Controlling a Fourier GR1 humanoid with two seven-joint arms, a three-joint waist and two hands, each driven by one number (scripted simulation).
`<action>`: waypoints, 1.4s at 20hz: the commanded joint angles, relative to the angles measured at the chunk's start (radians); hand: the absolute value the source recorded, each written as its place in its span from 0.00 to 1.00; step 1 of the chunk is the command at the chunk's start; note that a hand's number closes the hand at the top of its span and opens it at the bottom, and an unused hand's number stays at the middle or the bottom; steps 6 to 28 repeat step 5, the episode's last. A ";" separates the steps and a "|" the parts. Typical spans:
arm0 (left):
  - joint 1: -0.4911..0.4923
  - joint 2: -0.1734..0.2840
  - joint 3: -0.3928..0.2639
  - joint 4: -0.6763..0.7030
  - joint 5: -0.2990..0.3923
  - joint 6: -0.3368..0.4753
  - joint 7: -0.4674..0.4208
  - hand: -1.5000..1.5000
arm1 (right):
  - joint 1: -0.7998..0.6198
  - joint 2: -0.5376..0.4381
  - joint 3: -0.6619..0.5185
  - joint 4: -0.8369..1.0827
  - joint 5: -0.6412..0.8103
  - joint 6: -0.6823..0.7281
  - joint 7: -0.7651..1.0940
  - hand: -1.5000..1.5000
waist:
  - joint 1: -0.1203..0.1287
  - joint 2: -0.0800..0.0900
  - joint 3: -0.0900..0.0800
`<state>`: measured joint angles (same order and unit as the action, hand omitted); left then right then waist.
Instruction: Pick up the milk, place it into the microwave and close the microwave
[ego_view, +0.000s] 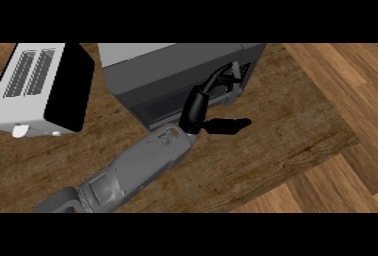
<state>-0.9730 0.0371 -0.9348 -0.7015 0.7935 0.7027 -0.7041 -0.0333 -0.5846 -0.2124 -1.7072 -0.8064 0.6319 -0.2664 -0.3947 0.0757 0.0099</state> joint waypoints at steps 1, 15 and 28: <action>-0.056 0.049 0.012 0.179 -0.001 0.076 0.122 0.00 | 0.010 -0.011 -0.013 -0.001 -0.015 0.000 0.006 0.00 | 0.013 0.009 0.005; -0.074 0.027 -0.005 0.196 -0.007 0.086 0.140 0.00 | 0.005 -0.013 -0.016 -0.008 -0.021 -0.008 0.010 0.00 | 0.032 0.012 0.004; -0.074 0.027 -0.005 0.196 -0.007 0.086 0.140 0.00 | 0.005 -0.013 -0.016 -0.008 -0.021 -0.008 0.010 0.00 | 0.032 0.012 0.004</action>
